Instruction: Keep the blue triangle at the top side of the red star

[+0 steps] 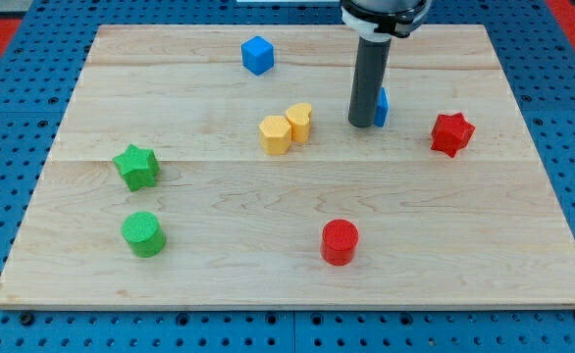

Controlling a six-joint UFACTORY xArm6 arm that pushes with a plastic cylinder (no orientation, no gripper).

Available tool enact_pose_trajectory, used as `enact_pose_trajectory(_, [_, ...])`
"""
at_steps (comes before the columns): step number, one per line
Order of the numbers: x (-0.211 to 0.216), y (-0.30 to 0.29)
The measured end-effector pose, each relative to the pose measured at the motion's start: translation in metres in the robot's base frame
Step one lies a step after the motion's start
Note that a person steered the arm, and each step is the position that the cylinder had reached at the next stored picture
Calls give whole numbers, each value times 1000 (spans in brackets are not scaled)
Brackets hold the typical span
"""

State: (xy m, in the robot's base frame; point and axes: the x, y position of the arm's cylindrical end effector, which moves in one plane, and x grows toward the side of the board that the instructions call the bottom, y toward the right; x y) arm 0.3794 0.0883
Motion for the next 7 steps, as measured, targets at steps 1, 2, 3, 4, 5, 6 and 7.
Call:
enact_pose_trajectory(1, [-23, 4])
enact_pose_trajectory(2, [-58, 45])
enact_pose_trajectory(3, [-64, 98])
enact_pose_trajectory(4, [-66, 147])
enact_pose_trajectory(5, [-79, 127])
enact_pose_trajectory(6, [-79, 98])
enact_pose_trajectory(7, [-111, 84])
